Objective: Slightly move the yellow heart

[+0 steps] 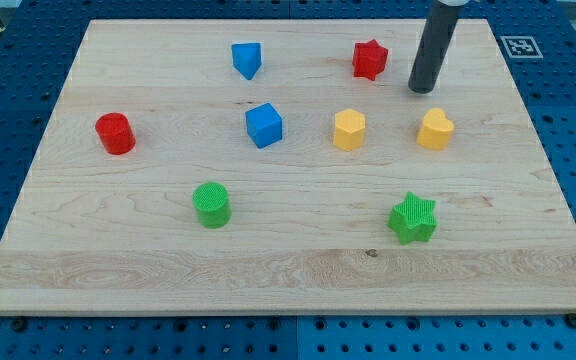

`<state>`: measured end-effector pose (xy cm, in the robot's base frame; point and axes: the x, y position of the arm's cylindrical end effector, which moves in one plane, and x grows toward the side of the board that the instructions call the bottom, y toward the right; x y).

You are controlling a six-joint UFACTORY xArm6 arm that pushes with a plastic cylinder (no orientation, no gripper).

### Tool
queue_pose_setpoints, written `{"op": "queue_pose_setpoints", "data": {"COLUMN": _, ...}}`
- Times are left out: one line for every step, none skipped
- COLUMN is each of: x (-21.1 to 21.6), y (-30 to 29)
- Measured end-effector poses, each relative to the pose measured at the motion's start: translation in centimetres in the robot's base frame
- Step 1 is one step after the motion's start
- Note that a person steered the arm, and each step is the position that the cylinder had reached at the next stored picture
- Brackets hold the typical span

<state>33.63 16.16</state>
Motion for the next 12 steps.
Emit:
{"op": "queue_pose_setpoints", "data": {"x": 0.1, "y": -1.2}}
{"op": "queue_pose_setpoints", "data": {"x": 0.4, "y": -1.9}}
{"op": "queue_pose_setpoints", "data": {"x": 0.6, "y": -2.0}}
{"op": "queue_pose_setpoints", "data": {"x": 1.6, "y": -2.0}}
{"op": "queue_pose_setpoints", "data": {"x": 2.6, "y": -2.0}}
{"op": "queue_pose_setpoints", "data": {"x": 2.6, "y": -2.0}}
{"op": "queue_pose_setpoints", "data": {"x": 2.9, "y": -2.0}}
{"op": "queue_pose_setpoints", "data": {"x": 3.1, "y": -2.0}}
{"op": "queue_pose_setpoints", "data": {"x": 3.1, "y": -2.3}}
{"op": "queue_pose_setpoints", "data": {"x": 3.2, "y": -2.6}}
{"op": "queue_pose_setpoints", "data": {"x": 4.1, "y": -2.2}}
{"op": "queue_pose_setpoints", "data": {"x": 5.5, "y": -1.1}}
